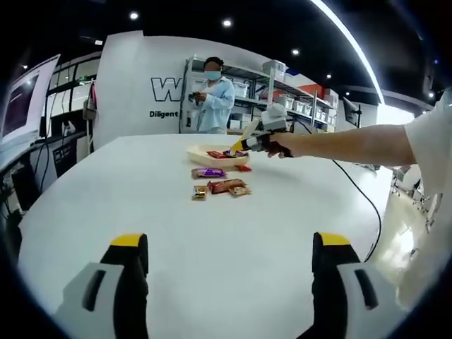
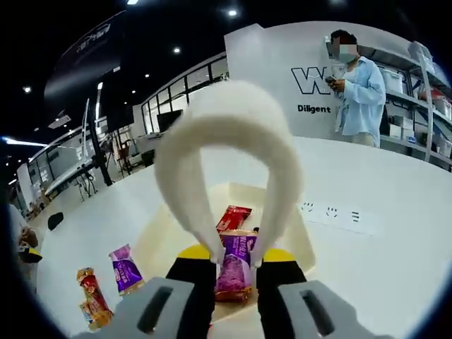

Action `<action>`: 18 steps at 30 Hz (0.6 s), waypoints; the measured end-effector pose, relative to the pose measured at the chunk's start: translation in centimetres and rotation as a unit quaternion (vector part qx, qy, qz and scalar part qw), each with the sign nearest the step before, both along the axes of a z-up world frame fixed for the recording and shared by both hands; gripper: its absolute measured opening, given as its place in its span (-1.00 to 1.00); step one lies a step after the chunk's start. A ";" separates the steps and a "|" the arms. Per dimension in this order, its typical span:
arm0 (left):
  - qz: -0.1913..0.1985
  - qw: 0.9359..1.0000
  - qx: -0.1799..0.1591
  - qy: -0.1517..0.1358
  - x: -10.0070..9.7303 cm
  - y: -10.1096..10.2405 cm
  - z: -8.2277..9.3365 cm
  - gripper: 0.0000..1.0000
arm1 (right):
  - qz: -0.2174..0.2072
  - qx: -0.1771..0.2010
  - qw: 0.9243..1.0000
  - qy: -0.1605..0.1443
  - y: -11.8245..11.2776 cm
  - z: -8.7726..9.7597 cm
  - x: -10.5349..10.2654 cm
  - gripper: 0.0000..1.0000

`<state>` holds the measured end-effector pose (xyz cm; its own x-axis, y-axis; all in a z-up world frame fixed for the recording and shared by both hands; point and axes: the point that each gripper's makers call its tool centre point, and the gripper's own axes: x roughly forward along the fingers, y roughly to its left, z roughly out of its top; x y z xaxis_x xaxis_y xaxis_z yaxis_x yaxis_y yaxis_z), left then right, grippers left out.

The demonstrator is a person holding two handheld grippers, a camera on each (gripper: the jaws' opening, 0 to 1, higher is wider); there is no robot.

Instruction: Place the target food into the container with the food tongs after gripping and lifting it, then release it inside without dropping or visibly crushing the food.

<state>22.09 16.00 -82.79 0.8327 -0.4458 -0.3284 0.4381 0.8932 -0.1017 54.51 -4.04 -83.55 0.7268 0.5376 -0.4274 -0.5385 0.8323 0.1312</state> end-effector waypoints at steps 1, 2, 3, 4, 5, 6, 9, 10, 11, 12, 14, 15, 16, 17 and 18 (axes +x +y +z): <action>0.001 1.000 0.001 0.000 0.0 0.0 0.0 0.90 | 0.002 -0.007 1.000 -0.003 0.0 -0.1 0.0 -0.72; 0.002 1.000 0.002 0.002 0.1 0.1 -0.2 0.90 | 0.006 -0.027 1.000 -0.015 -0.2 -0.3 0.2 -0.72; 0.002 1.000 0.003 0.003 0.2 0.2 -0.3 0.90 | 0.007 -0.023 1.000 -0.016 -0.1 -0.3 0.2 -0.71; 0.002 1.000 0.005 0.004 0.2 0.2 -0.3 0.90 | 0.006 -0.020 1.000 -0.011 0.0 -0.4 0.2 -0.70; 0.002 1.000 0.006 0.004 0.2 0.2 -0.4 0.90 | 0.006 -0.017 1.000 -0.009 0.0 -0.5 0.2 -0.68; 0.001 1.000 0.005 0.005 0.1 0.2 -0.4 0.90 | 0.007 -0.020 1.000 -0.014 -0.1 -0.5 0.2 -0.67; 0.000 1.000 0.005 0.005 0.1 0.1 -0.5 0.90 | 0.008 -0.018 1.000 -0.015 -0.3 -0.5 0.1 -0.66; 0.000 1.000 0.005 0.005 0.1 0.1 -0.5 0.90 | 0.008 -0.016 1.000 -0.016 -0.4 -0.4 0.1 -0.66; 0.000 1.000 0.004 0.005 0.1 0.1 -0.5 0.90 | 0.006 -0.013 1.000 -0.018 -0.5 -0.2 0.1 -0.66; 0.000 1.000 0.004 0.005 0.0 0.1 -0.5 0.90 | 0.006 -0.012 1.000 -0.020 -0.5 0.0 0.1 -0.66; -0.001 1.000 0.004 0.005 0.0 0.1 -0.5 0.89 | 0.006 -0.011 1.000 -0.021 -0.6 0.2 0.1 -0.67; -0.001 1.000 0.005 0.004 0.0 0.1 -0.4 0.89 | 0.004 -0.008 1.000 -0.023 -0.6 0.6 0.1 -0.67; -0.001 1.000 0.005 0.004 0.0 0.1 -0.4 0.89 | 0.004 -0.007 1.000 -0.024 -0.6 0.6 0.1 -0.68; -0.001 1.000 0.004 0.004 0.0 0.1 -0.4 0.89 | 0.004 -0.005 1.000 -0.024 -0.6 0.8 0.0 -0.68; -0.001 1.000 0.004 0.003 -0.1 0.0 -0.3 0.89 | 0.004 -0.006 1.000 -0.026 -0.7 1.0 0.0 -0.68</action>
